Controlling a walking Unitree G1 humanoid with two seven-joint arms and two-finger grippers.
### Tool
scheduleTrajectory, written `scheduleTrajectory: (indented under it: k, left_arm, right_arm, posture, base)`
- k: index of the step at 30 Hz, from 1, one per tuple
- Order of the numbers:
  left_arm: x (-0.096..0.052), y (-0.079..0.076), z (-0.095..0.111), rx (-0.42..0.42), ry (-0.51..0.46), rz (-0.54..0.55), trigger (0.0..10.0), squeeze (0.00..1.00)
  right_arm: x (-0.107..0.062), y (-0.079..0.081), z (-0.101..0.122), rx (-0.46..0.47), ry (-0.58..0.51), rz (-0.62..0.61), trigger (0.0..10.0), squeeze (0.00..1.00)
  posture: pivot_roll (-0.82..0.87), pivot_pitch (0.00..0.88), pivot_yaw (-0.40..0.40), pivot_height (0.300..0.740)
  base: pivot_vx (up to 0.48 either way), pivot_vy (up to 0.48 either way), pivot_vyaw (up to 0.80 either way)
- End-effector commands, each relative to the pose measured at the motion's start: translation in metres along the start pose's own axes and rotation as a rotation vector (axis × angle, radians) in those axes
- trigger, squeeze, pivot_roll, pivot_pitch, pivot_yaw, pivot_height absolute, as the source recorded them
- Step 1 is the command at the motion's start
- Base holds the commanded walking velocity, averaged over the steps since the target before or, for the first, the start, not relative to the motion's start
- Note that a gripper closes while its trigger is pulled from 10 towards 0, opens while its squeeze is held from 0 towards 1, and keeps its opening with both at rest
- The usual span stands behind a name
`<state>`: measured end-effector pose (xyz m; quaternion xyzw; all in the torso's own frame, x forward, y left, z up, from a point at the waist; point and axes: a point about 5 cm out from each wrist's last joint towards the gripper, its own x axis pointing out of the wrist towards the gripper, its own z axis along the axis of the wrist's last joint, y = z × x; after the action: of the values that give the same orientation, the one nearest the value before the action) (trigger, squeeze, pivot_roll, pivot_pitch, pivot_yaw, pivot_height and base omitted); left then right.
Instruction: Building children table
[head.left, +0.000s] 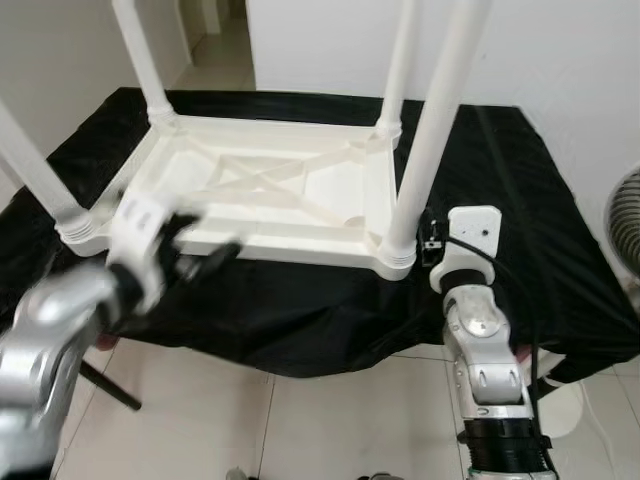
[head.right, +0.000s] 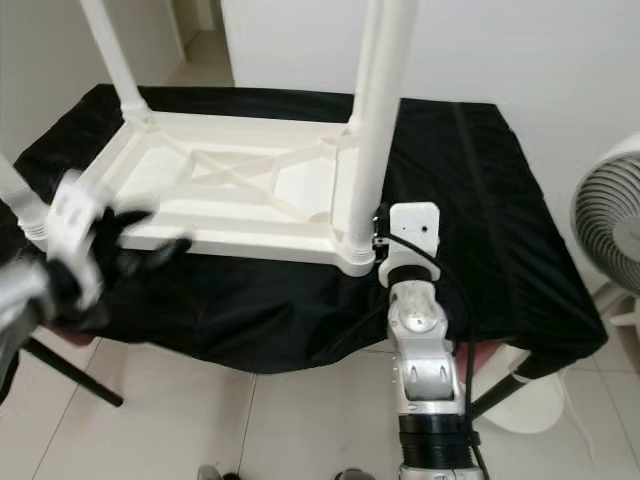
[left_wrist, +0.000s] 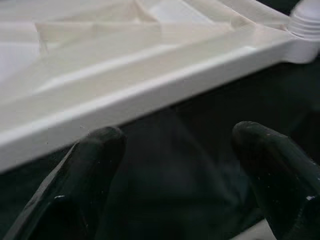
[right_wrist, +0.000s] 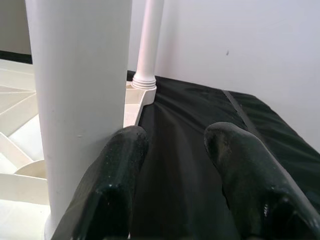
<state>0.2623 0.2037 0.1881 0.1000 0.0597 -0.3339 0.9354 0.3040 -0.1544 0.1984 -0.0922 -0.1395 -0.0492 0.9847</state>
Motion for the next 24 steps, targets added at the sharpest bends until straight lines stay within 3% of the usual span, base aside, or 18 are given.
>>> scheduleTrajectory:
  k: [1, 3, 6, 8, 11, 13, 18, 24]
  left_arm:
    - [0.002, -0.015, 0.008, 0.047, -0.024, -0.109, 10.0, 0.00]
    - [0.002, -0.015, 0.008, 0.047, -0.024, -0.109, 10.0, 0.00]
    - [0.011, -0.034, 0.004, 0.068, -0.042, -0.143, 10.0, 0.00]
    - [0.011, -0.034, 0.004, 0.068, -0.042, -0.143, 10.0, 0.00]
    - [0.029, -0.049, 0.008, 0.126, -0.089, -0.077, 10.0, 0.00]
    - [0.030, -0.050, 0.008, 0.132, -0.092, -0.066, 10.0, 0.00]
    - [0.045, -0.076, 0.018, 0.093, -0.170, -0.079, 10.0, 0.00]
    - [0.047, -0.076, 0.036, 0.125, -0.231, -0.051, 10.0, 0.00]
  right_arm:
    - [0.003, 0.018, 0.003, 0.031, -0.015, 0.069, 10.0, 0.00]
    - [0.003, 0.018, 0.003, 0.031, -0.015, 0.069, 10.0, 0.00]
    - [0.008, 0.021, 0.006, 0.036, -0.031, 0.083, 10.0, 0.00]
    - [0.008, 0.021, 0.006, 0.036, -0.031, 0.083, 10.0, 0.00]
    - [0.012, 0.023, 0.006, 0.043, -0.039, 0.099, 10.0, 0.00]
    - [0.012, 0.023, 0.006, 0.043, -0.040, 0.100, 10.0, 0.00]
    - [0.012, 0.026, 0.002, 0.040, -0.039, 0.111, 10.0, 0.00]
    - [0.022, 0.024, 0.005, 0.046, -0.048, 0.119, 10.0, 0.00]
  posture:
    - [-0.06, 0.082, 0.053, 0.740]
    - [-0.06, 0.082, 0.053, 0.740]
    - [-0.06, 0.074, 0.053, 0.740]
    - [-0.06, 0.074, 0.053, 0.740]
    - [-0.06, 0.065, 0.047, 0.740]
    - [-0.06, 0.065, 0.047, 0.740]
    - [-0.06, 0.056, 0.050, 0.740]
    - [-0.05, 0.073, 0.054, 0.740]
  base:
    - [0.000, 0.000, 0.00]
    - [0.000, 0.000, 0.00]
    - [0.000, 0.000, 0.00]
    - [0.000, 0.000, 0.00]
    - [0.000, 0.000, 0.00]
    - [0.000, 0.000, 0.00]
    - [0.000, 0.000, 0.00]
    - [0.000, 0.000, 0.00]
